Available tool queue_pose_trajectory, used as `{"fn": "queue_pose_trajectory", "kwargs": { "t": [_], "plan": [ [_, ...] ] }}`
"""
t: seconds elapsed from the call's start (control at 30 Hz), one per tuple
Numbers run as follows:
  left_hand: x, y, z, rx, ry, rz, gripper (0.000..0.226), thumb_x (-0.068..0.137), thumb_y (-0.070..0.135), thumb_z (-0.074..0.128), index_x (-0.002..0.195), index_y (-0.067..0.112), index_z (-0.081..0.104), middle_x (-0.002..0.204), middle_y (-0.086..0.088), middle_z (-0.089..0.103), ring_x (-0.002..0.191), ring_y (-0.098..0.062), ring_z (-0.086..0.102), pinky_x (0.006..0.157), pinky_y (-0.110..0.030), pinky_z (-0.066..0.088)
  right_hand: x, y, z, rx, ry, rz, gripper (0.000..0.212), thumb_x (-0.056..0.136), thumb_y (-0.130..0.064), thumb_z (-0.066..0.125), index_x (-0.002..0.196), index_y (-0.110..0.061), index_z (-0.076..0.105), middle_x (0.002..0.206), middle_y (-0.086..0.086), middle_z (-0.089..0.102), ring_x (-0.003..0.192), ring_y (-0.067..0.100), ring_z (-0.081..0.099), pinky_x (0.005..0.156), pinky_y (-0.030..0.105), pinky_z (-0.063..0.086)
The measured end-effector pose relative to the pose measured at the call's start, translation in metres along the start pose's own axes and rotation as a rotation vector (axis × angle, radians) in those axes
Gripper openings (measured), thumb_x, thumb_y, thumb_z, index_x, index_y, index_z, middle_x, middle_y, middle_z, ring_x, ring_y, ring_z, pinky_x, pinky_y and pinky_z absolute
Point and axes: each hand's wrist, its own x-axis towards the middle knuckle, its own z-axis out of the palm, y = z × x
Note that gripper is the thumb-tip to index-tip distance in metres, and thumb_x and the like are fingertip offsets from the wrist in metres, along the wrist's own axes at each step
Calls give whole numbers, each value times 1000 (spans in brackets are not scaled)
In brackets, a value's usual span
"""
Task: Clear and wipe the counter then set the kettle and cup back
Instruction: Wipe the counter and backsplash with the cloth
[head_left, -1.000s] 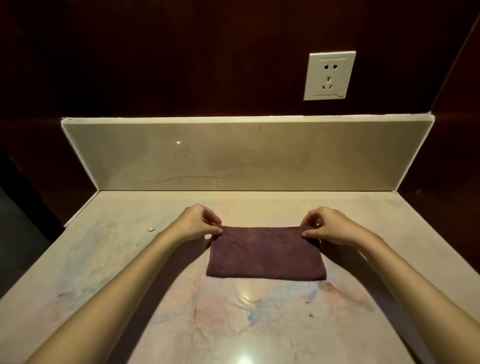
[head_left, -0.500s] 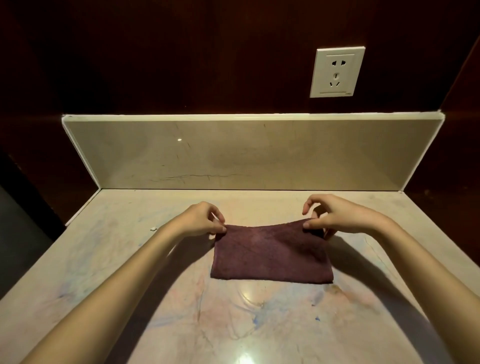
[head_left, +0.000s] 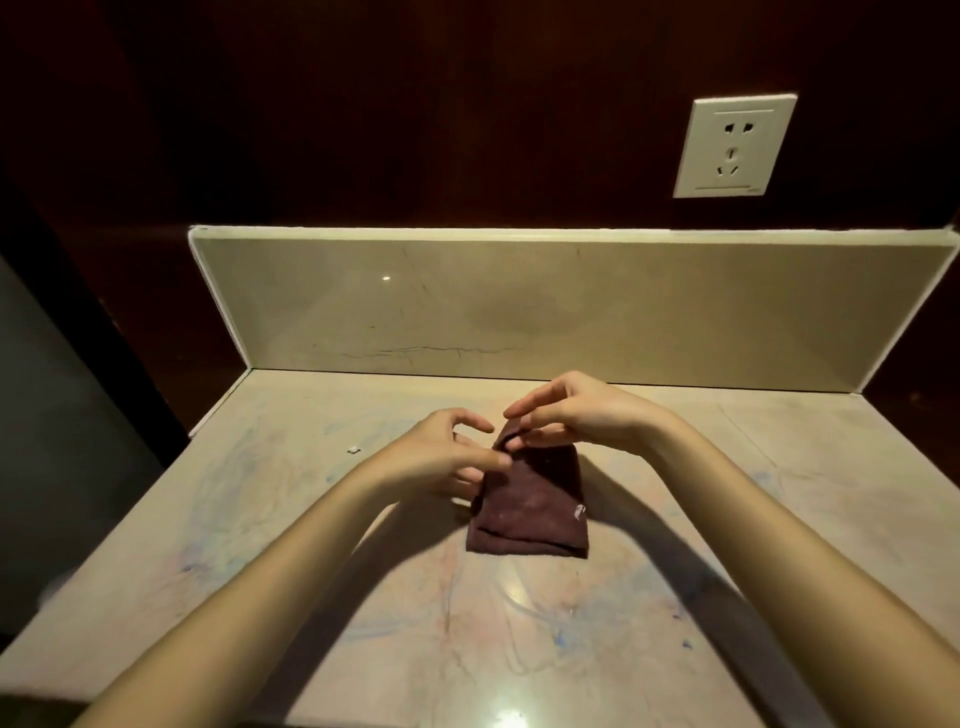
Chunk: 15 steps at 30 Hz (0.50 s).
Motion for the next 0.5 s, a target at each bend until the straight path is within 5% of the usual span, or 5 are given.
{"fn": "queue_pose_trajectory", "kwargs": {
  "t": [0.1, 0.2, 0.33, 0.4, 0.5],
  "plan": [
    [7, -16, -6, 118, 87, 16, 42, 82, -1, 68, 119, 8, 49, 76, -5, 64, 57, -12, 61, 58, -27, 54, 8, 7, 8, -63, 22, 14, 31, 92, 4, 54, 122, 1, 54, 115, 24, 65, 98, 30, 67, 81, 22, 54],
    [9, -23, -9, 189, 129, 54, 43, 84, 0, 65, 122, 7, 46, 77, -4, 66, 61, -15, 63, 59, -28, 53, 10, 15, 9, -306, 106, -17, 34, 92, 0, 56, 125, -7, 54, 110, 20, 68, 85, 22, 68, 69, 18, 54],
    [6, -28, -4, 262, 109, 88, 53, 76, 10, 77, 116, 16, 43, 79, -2, 63, 66, -19, 63, 69, -35, 55, 1, 27, -3, -643, 267, -119, 21, 87, -6, 64, 106, -14, 68, 103, 6, 71, 80, 10, 64, 66, 9, 47],
    [5, -29, -2, 311, 104, 116, 51, 73, 6, 79, 109, 18, 44, 78, -2, 59, 61, -19, 59, 61, -32, 51, -10, 30, -8, -716, 293, -126, 13, 84, -12, 68, 95, -19, 70, 96, -3, 70, 75, 5, 61, 62, 5, 42],
    [6, -28, -4, 297, 75, 148, 33, 76, -5, 72, 92, 16, 52, 72, -4, 55, 56, -18, 52, 57, -30, 45, -25, 33, -10, -756, 264, -110, 10, 82, -13, 67, 87, -19, 73, 88, -8, 72, 77, 12, 65, 68, 18, 48]
  ]
}}
